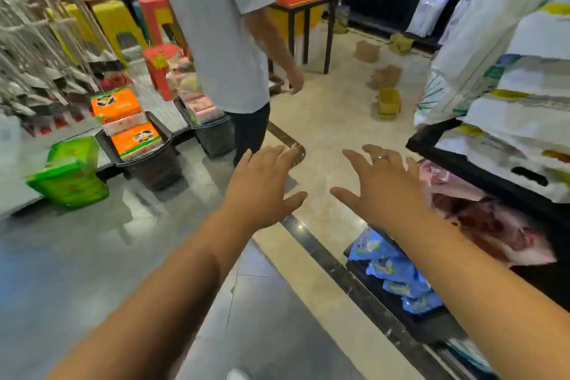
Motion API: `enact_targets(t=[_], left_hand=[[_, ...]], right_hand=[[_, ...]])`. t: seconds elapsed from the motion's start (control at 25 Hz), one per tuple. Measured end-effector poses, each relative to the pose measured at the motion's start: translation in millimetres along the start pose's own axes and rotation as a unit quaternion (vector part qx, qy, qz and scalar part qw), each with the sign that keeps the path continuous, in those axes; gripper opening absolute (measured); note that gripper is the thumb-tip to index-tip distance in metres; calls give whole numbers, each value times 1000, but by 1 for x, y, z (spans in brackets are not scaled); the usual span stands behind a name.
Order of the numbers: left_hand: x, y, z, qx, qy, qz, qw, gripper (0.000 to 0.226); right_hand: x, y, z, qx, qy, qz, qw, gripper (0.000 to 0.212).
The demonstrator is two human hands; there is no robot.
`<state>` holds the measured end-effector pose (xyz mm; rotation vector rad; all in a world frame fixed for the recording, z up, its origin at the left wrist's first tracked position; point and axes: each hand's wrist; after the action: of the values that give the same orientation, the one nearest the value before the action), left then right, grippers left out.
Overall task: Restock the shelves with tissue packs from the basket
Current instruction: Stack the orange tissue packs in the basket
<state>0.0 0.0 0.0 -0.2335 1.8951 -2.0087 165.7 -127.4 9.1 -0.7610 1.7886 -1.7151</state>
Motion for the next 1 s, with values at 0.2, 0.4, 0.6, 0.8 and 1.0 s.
enact_targets(t=[0.2,0.4,0.6,0.8,1.0], left_hand=[[44,13,-104,9,-43,-11,999,80],[81,20,-205,24,-85,-14,996,79],[107,26,-306,38,-154,-18,987,80],[103,31,-411,37,-216,-10,976,81],[78,38,-524,22,-285,0,958,82]], right_hand=[[-22,26,-109,14,-50,-28,998,74],[-48,50,-220,6,-77,-47,996,73],[-90,76,-324,19,-111,-76,991,75],[-158,101,-423,27,-165,-107,980,76],[-249,123,-528,41,-238,-101,965,77]])
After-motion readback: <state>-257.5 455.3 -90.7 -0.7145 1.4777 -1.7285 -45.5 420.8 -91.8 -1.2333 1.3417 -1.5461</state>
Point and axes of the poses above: each hand's wrist, its own x-axis away from the middle knuckle, its own y-axis out of the palm, z = x × y, and after that the axes turned 15 degrees about y, right-handed
